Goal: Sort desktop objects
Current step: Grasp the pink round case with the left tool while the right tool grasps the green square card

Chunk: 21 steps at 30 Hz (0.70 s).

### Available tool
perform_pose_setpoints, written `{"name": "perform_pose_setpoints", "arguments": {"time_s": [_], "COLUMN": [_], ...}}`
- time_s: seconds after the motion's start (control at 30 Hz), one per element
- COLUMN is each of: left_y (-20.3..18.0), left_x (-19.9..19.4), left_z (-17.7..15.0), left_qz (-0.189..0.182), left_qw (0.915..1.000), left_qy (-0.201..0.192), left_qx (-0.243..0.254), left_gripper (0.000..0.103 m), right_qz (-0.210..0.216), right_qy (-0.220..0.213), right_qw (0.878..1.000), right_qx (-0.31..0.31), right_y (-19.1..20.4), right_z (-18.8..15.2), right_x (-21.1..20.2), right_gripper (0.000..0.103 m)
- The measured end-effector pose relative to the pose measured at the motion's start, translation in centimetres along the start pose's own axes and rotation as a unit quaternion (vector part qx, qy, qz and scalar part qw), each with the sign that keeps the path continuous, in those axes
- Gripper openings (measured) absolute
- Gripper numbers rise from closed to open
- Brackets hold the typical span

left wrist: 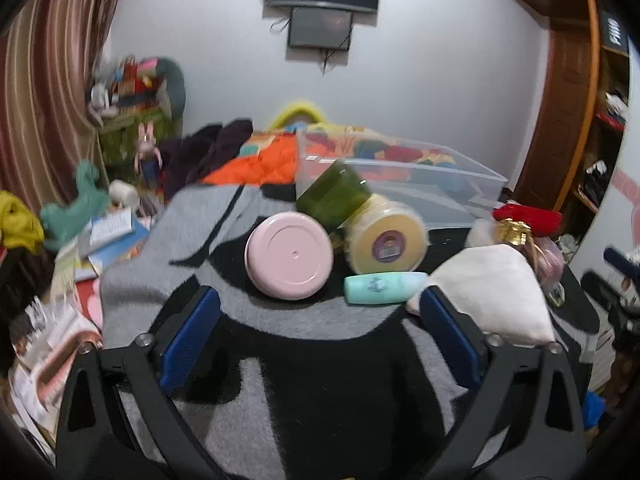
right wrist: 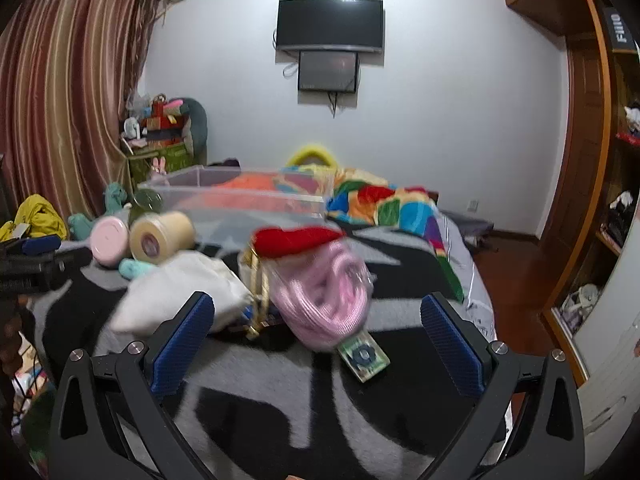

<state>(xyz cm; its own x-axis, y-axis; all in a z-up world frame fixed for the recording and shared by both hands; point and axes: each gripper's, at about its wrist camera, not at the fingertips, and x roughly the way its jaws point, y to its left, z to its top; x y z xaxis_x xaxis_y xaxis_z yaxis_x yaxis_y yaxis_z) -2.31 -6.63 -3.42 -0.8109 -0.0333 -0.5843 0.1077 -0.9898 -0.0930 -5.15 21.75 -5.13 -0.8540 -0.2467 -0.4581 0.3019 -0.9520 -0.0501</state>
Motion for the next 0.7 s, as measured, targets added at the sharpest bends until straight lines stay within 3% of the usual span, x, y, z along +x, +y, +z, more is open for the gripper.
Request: {"name": "perform_pose_setpoints", "arguments": {"time_s": [0.03,0.07,0.3,0.4,0.57,0.63,0.7], "left_y": [0.2,0.3,1.7,2.0,1.0,1.1,1.3], "left_x": [0.5,0.8,3.9,5.4,6.9,7.5,8.2], "left_z": [0.2,0.3,1.8,2.5,3.4,3.6,3.7], "left_qz": [0.007,0.011,0.035,0.029,0.048,0.055,0.051], "left_qw": [0.9999,0.9998,0.9975,0.9954,0.9931,0.9929,0.9916], "left_qy": [0.008,0.013,0.055,0.087,0.106,0.106,0.118], "left_qx": [-0.002,-0.002,-0.027,-0.030,0.004,-0.006,-0.015], "left_gripper": [0.085,0.084,0.084,0.083,0.083,0.083,0.083], "right_qz": [0.003,0.002,-0.004,0.007,0.010,0.012,0.021], "right_qy": [0.009,0.014,0.051,0.061,0.076,0.086,0.099], "right_qw": [1.000,1.000,0.998,0.997,0.997,0.996,0.995], "right_qx": [0.003,0.005,0.037,0.037,0.021,0.021,0.024], "right_y": [-0.5,-0.8,-3.4,-3.6,-3.2,-3.1,-3.2], "right_z": [-0.3,-0.6,-1.8,-2.2,-2.4,-2.5,-2.6], "right_x": [0.4,0.7,2.8,3.1,3.9,4.4,4.9], "right_gripper": [0.103,0.103,0.102,0.102,0.089,0.079,0.076]}}
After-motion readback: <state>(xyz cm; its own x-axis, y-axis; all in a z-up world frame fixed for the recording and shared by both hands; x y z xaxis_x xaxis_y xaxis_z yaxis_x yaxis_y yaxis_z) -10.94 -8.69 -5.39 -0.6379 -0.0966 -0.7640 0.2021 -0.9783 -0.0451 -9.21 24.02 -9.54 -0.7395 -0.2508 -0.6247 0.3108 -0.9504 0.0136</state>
